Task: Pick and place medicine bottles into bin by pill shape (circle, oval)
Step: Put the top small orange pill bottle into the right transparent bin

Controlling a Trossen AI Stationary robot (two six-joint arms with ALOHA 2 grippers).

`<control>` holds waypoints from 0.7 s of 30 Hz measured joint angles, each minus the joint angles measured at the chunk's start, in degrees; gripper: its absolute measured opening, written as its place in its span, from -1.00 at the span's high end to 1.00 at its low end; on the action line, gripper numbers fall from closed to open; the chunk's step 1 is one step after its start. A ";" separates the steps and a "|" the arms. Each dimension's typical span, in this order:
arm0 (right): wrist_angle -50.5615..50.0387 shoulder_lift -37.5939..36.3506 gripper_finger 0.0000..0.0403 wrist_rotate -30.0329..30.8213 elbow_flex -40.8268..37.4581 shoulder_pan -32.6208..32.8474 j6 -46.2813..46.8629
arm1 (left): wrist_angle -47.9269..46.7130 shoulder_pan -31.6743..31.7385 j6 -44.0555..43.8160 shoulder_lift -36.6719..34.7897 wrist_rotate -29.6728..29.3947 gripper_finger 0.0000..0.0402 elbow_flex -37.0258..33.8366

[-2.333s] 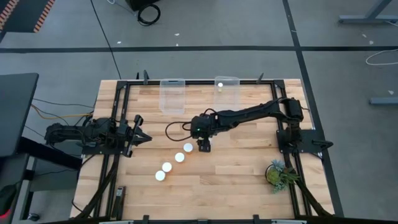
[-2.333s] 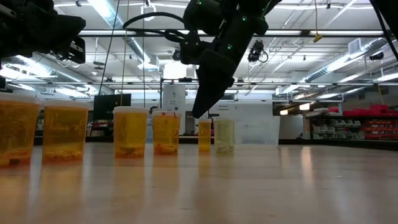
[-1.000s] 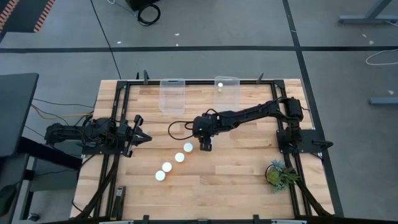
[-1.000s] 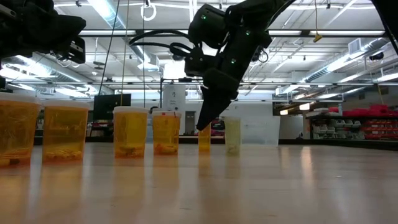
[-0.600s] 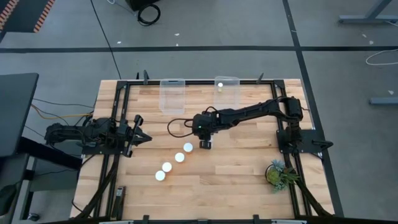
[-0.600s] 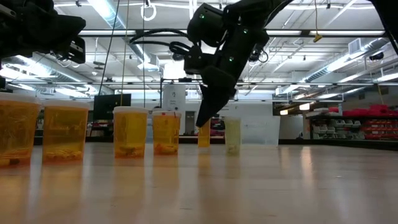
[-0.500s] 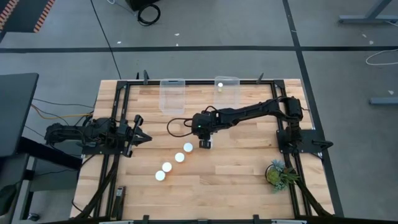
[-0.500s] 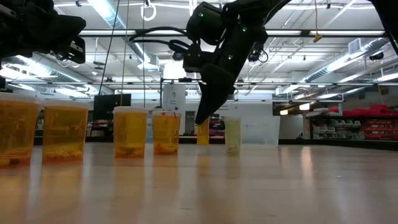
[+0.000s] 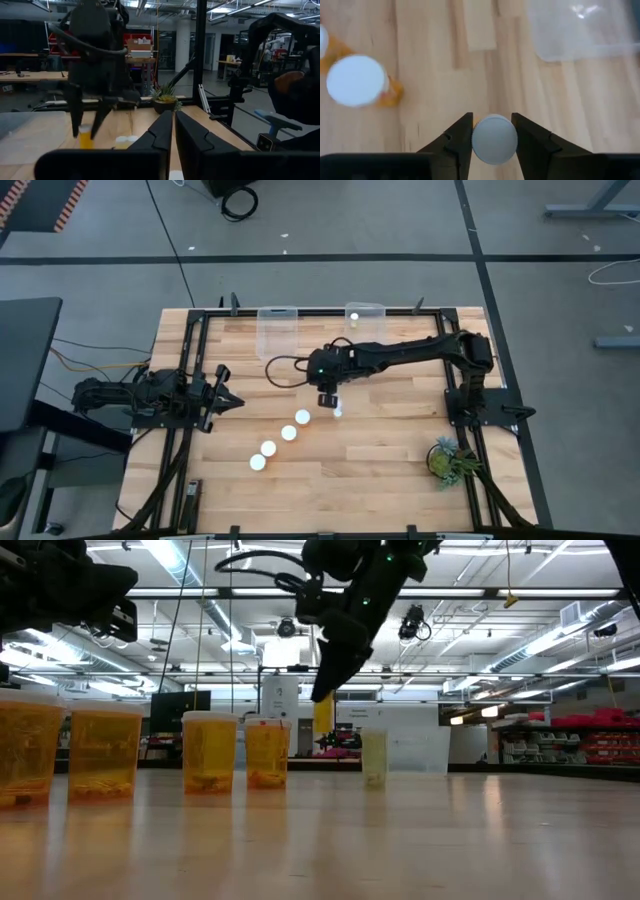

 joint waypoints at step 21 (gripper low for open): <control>-2.60 -16.50 0.31 0.81 -0.04 -6.72 0.56 | -0.19 0.00 0.01 0.39 0.02 0.82 0.02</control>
